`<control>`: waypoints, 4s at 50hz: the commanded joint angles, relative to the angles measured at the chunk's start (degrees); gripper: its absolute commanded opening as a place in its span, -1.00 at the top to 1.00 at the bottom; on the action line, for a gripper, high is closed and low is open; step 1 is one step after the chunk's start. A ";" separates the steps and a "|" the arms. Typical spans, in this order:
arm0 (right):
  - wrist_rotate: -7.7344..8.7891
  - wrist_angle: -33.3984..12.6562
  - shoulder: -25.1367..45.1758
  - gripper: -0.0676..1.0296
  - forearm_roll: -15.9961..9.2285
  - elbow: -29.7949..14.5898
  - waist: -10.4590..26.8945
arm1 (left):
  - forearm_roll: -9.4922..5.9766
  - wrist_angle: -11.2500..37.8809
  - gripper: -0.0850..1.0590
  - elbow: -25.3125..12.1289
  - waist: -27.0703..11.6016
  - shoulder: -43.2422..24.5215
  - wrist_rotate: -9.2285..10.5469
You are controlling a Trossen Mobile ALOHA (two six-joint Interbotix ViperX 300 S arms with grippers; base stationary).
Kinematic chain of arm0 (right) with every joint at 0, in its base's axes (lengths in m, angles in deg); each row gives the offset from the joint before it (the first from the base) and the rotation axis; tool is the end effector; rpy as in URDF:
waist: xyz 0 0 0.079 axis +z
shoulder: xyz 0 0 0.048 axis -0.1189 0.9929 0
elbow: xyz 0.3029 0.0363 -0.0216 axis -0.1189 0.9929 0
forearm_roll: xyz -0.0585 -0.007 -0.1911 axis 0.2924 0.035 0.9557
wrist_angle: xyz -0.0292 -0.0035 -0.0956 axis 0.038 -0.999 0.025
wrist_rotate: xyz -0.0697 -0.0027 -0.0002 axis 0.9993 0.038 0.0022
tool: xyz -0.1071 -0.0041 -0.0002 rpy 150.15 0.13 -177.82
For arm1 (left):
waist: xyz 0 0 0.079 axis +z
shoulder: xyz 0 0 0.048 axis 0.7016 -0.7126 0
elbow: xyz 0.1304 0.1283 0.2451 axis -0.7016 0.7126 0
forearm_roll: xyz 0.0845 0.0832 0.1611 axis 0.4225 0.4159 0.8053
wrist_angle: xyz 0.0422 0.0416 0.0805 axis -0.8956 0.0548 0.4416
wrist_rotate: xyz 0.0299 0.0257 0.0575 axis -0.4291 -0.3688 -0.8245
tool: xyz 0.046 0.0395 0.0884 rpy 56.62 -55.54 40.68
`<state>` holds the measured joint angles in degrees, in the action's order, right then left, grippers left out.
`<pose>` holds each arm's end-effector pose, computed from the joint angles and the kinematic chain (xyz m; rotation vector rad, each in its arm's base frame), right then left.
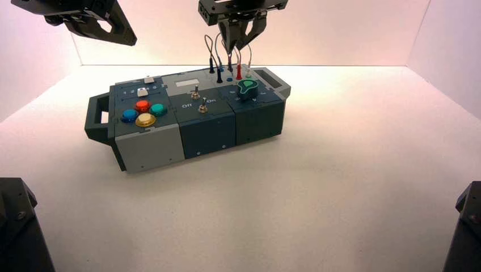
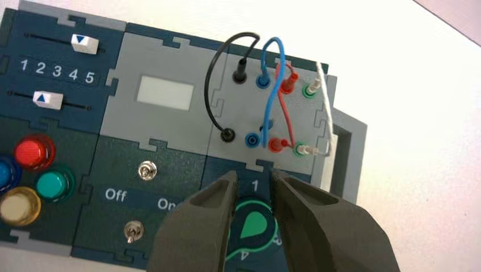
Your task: Insert the blue wire.
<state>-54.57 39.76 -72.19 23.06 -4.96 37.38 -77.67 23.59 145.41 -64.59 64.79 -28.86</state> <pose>0.3482 0.2967 0.1075 -0.3726 1.0024 0.4701 0.2210 -0.1134 0.1373 0.1707 0.7660 -0.5400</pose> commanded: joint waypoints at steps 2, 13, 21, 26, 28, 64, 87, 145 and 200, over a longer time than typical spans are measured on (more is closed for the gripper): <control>-0.53 0.44 0.62 0.26 0.18 -2.37 0.18 | -0.09 -0.26 0.91 -1.67 -0.18 0.26 0.09; -0.88 0.00 2.90 0.26 0.44 -4.48 0.09 | -0.18 -0.26 0.91 -1.49 -0.18 0.18 0.09; -0.88 -1.23 3.60 0.25 1.23 -5.27 -0.09 | -0.18 -0.26 0.91 -1.49 -0.18 0.18 0.09; -0.88 -2.02 3.87 0.16 1.58 -5.71 -0.26 | -0.09 -0.26 0.91 -1.49 -0.18 0.18 0.09; -0.88 -2.20 3.96 0.09 1.58 -5.80 -0.26 | -0.18 -0.26 0.91 -1.49 -0.18 0.26 0.09; -0.88 -4.66 8.61 0.05 5.45 -11.07 -0.35 | -0.18 -0.26 0.91 -1.41 -0.18 0.26 0.09; -0.88 -6.06 10.20 0.14 6.15 -12.48 -0.88 | -0.18 -0.26 0.91 -1.41 -0.18 0.26 0.09; -0.09 -8.44 9.84 0.92 8.17 -12.74 -0.79 | -0.18 -0.26 0.91 -1.41 -0.18 0.97 0.09; 9.32 -20.13 8.35 0.92 -6.68 -18.90 -0.88 | -0.09 1.93 0.91 -1.49 -0.18 3.52 -1.32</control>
<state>-45.52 19.63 -62.35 16.56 -22.45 36.41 -77.67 25.79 145.41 -64.50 68.22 -30.10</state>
